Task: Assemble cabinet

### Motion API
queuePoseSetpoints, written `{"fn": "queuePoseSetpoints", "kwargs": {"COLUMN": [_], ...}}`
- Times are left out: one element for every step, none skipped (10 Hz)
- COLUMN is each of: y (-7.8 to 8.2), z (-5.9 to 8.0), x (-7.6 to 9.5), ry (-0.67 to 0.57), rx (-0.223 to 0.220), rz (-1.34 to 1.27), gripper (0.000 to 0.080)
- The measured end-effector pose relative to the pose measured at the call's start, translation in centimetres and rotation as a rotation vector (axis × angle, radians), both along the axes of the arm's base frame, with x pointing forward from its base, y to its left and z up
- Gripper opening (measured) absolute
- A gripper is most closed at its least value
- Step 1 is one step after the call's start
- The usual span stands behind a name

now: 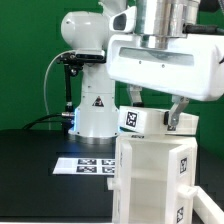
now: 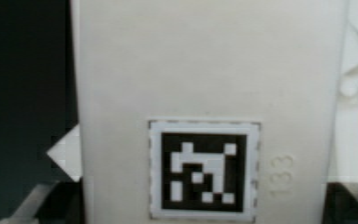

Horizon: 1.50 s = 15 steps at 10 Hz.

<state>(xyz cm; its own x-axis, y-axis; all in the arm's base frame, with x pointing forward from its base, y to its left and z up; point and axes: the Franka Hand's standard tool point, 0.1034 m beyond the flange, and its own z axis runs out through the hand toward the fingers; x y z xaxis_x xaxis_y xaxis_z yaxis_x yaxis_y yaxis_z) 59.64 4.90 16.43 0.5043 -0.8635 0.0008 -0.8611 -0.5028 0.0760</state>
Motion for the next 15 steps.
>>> {"fn": "queuePoseSetpoints", "kwargs": {"y": [0.0, 0.0, 0.1, 0.3, 0.5, 0.7, 0.8, 0.8, 0.9, 1.2, 1.6, 2.0, 2.4, 2.7, 3.0], "z": [-0.1, -0.2, -0.3, -0.5, -0.4, -0.4, -0.4, -0.4, -0.4, -0.3, -0.2, -0.1, 0.0, 0.1, 0.0], "x": [-0.1, -0.2, -0.1, 0.0, 0.0, 0.1, 0.1, 0.1, 0.1, 0.1, 0.1, 0.3, 0.4, 0.6, 0.5], "ry": [-0.004, -0.010, -0.029, -0.060, -0.060, -0.059, -0.058, -0.057, -0.057, -0.055, -0.053, -0.059, -0.065, -0.074, -0.081], "rx": [-0.004, 0.000, 0.003, 0.008, 0.009, 0.016, 0.022, 0.024, 0.026, 0.030, 0.041, 0.063, 0.079, 0.096, 0.104], "rz": [-0.089, -0.222, -0.330, -0.416, -0.490, -0.529, -0.604, -0.641, -0.731, -0.819, -0.900, -0.928, -0.955, -0.966, -0.976], "gripper": [0.0566, 0.0566, 0.0566, 0.0566, 0.0566, 0.0566, 0.0566, 0.0566, 0.0566, 0.0566, 0.0566, 0.0566, 0.0566, 0.0566, 0.0566]}}
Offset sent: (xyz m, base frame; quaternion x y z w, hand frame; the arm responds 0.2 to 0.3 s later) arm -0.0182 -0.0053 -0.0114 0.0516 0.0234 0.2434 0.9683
